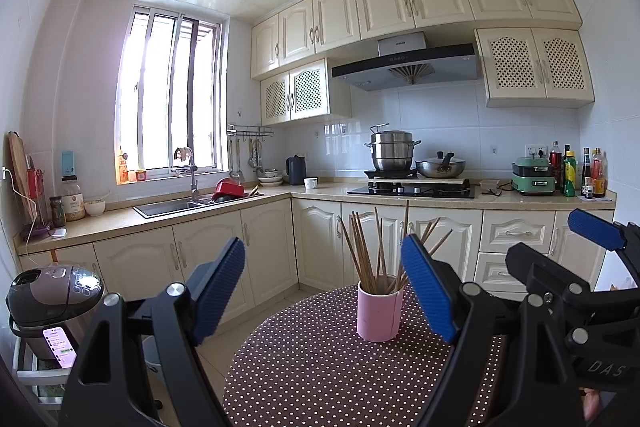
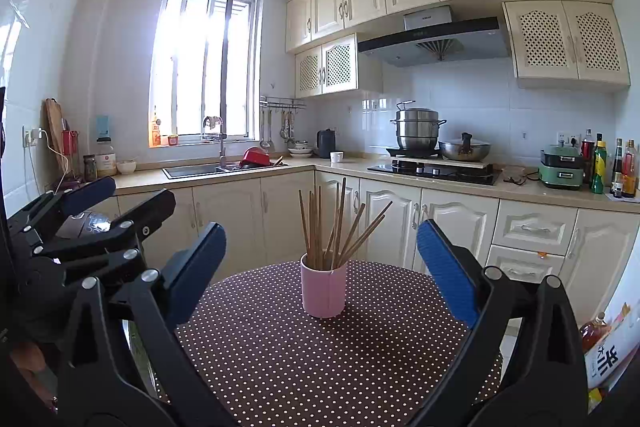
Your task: Organize utensils
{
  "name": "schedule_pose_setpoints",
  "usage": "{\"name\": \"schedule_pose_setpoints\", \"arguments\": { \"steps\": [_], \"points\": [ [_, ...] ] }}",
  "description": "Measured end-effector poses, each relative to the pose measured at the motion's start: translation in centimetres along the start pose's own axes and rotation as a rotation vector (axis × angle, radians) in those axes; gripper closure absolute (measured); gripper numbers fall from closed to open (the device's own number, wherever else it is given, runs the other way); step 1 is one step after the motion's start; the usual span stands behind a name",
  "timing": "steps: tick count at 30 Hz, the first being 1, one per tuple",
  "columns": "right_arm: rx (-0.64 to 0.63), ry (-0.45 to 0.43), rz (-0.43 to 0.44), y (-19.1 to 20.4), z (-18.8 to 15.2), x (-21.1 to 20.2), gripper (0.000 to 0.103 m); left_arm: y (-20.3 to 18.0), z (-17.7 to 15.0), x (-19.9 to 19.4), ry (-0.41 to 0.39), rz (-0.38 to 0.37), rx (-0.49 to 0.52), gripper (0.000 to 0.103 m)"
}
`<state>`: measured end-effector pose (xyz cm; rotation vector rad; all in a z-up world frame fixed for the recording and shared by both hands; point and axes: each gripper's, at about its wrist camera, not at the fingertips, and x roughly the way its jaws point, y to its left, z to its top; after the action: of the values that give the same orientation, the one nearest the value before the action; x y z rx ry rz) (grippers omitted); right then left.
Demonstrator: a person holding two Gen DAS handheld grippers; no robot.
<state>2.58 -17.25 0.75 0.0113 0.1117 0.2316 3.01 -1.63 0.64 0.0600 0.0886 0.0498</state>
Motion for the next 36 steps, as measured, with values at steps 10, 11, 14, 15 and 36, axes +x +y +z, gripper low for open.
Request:
{"name": "schedule_pose_setpoints", "arguments": {
  "steps": [10, 11, 14, 15, 36],
  "points": [
    [0.0, 0.003, 0.002, 0.21, -0.11, 0.23, 0.009, -0.13, -0.07, 0.23, 0.001, 0.003, 0.001, 0.024],
    [-0.001, 0.003, 0.002, 0.25, -0.15, 0.22, 0.009, -0.13, -0.1, 0.23, 0.001, 0.002, 0.0, 0.024],
    [0.0, 0.003, 0.002, 0.26, -0.1, 0.27, 0.009, -0.14, -0.09, 0.27, 0.001, 0.003, 0.001, 0.024],
    [0.001, 0.003, 0.003, 0.26, -0.11, 0.28, 0.009, -0.16, -0.08, 0.31, 0.002, 0.003, 0.001, 0.024],
    [0.008, 0.019, 0.007, 0.19, -0.37, 0.78, 0.008, -0.09, -0.59, 0.87, 0.013, 0.003, 0.0, 0.024]
  ]
}}
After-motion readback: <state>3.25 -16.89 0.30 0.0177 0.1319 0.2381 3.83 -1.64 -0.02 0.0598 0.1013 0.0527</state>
